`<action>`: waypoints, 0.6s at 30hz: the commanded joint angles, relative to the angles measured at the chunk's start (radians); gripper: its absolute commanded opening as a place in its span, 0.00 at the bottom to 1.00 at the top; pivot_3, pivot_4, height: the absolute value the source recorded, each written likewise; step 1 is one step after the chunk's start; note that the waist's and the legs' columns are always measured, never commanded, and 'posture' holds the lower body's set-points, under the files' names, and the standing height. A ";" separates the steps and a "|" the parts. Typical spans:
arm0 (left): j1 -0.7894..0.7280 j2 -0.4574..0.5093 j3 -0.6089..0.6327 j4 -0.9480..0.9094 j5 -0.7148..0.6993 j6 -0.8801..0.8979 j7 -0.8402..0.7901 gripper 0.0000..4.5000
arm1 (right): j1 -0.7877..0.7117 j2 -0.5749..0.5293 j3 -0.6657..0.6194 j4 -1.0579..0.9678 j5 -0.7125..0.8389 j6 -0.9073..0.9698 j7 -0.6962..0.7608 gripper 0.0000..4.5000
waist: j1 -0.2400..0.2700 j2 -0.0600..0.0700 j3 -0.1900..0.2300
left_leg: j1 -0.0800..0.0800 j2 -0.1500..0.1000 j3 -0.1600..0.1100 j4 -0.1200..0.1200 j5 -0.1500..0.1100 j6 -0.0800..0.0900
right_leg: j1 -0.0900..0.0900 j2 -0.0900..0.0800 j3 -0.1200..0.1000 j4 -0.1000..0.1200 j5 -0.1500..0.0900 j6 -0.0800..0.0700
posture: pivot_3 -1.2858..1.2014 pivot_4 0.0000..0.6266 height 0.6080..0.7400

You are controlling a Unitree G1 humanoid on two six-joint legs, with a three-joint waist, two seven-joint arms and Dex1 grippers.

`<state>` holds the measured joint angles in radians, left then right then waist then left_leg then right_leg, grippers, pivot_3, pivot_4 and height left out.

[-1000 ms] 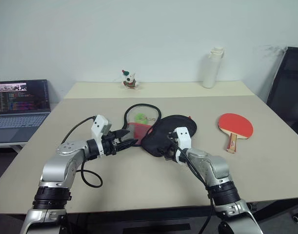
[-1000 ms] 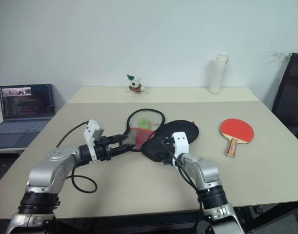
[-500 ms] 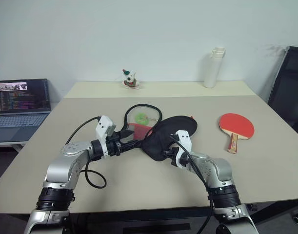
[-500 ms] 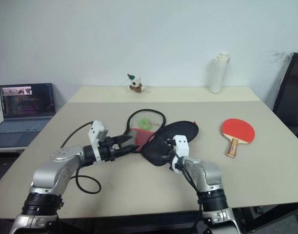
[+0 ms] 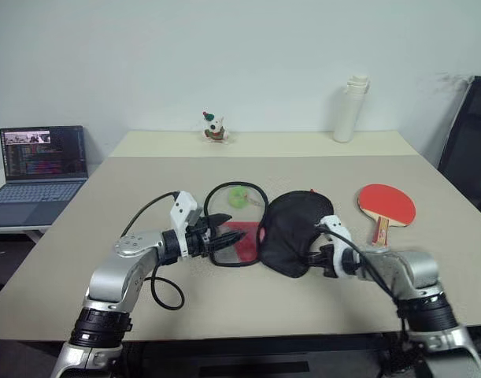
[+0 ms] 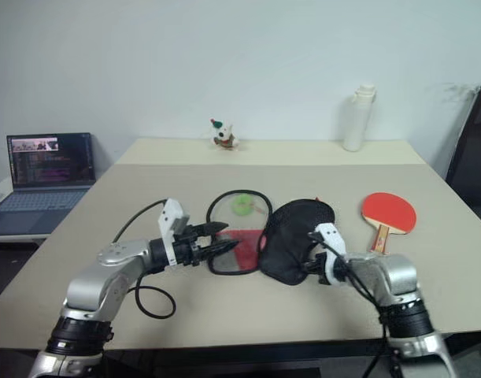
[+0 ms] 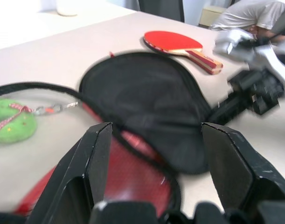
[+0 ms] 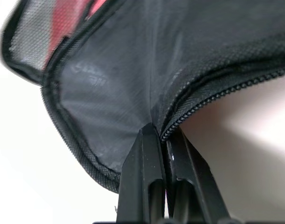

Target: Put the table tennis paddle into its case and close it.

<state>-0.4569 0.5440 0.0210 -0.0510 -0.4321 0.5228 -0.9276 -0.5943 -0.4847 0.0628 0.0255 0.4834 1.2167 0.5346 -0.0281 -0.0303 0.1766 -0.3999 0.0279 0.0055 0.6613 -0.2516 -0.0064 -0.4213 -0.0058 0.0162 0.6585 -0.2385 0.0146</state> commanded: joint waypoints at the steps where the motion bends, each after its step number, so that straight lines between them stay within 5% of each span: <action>1: -0.012 -0.003 -0.010 -0.040 -0.006 -0.014 -0.002 0.73 | -0.053 -0.078 0.044 0.076 -0.034 -0.049 0.093 0.00 | 0.000 0.000 0.000 | 0.000 0.000 0.000 0.000 0.000 0.000 | 0.000 0.000 0.000 0.000 0.000 0.000 | 0.52 0.24 1.00; 8: -0.006 -0.007 -0.020 -0.039 0.000 -0.030 0.003 0.73 | -0.201 -0.195 0.170 0.304 -0.126 -0.180 0.293 0.00 | 0.000 0.000 0.001 | 0.000 0.000 0.001 0.000 0.000 0.000 | 0.000 0.001 0.000 -0.001 0.000 0.000 | 0.52 0.24 1.00; 18: -0.006 -0.006 -0.013 -0.049 -0.010 -0.059 -0.014 0.73 | -0.324 -0.189 0.224 0.536 -0.238 -0.287 0.451 0.00 | 0.000 0.000 0.002 | -0.001 0.001 0.001 0.000 0.000 0.000 | -0.001 0.001 0.000 -0.001 0.000 0.000 | 0.52 0.24 1.00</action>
<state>-0.4510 0.5380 0.0008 -0.0512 -0.4308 0.4915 -0.9312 -0.8905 -0.6615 0.2951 0.5533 0.2645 0.9456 0.9674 -0.0286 -0.0304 0.1783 -0.4004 0.0286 0.0068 0.6609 -0.2517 -0.0063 -0.4220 -0.0051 0.0165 0.6575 -0.2383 0.0146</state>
